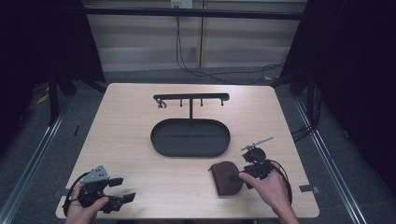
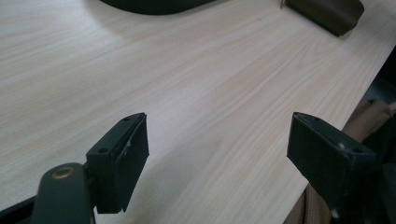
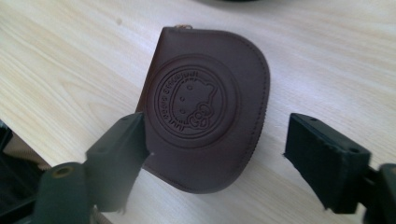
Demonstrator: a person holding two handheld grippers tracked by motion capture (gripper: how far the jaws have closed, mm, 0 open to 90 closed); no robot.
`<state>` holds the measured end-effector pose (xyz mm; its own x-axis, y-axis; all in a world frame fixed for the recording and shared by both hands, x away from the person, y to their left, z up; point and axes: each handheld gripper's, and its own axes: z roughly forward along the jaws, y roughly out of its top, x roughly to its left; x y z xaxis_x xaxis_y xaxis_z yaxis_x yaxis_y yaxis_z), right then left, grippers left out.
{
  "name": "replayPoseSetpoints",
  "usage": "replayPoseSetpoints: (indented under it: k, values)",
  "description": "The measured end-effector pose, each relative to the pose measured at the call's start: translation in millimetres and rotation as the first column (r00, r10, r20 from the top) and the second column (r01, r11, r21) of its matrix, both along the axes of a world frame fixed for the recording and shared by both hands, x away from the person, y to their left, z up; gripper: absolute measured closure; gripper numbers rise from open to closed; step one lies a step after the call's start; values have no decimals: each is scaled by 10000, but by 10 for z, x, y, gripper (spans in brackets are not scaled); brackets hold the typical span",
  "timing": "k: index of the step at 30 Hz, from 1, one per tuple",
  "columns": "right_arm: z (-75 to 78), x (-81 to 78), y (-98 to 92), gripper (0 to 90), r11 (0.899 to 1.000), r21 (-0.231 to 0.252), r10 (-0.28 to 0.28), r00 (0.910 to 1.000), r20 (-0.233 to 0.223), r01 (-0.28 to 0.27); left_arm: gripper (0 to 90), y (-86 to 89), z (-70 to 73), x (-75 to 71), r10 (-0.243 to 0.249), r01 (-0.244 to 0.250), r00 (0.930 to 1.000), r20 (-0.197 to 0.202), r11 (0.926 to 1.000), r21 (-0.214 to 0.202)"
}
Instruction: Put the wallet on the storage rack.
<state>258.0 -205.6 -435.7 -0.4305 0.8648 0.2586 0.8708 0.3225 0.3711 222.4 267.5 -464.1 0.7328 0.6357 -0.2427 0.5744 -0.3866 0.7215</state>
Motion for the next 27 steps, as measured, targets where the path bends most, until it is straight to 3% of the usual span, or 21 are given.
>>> replayPoseSetpoints:
  k: [3,5,6,13,27]
  values:
    - [-37,108,66,170,9994,-249,216,9981,-569,-231,206,-18,-23,-7,-173,174,9998,-46,9997,179]
    - [-45,133,77,166,9994,-251,217,9974,-687,-235,206,-21,-22,-9,-240,241,9997,-59,9996,160]
    - [-77,178,103,166,9988,-438,178,9948,-999,-222,206,-22,-18,-10,-250,250,9997,2,9995,169]
    - [-160,301,172,166,9976,-671,33,9878,-1560,-139,205,-28,-16,-4,-281,280,9996,64,9992,276]
    - [-282,386,318,130,9951,-976,-67,9792,-2030,-134,203,-34,-18,5,-367,361,9993,108,9981,500]
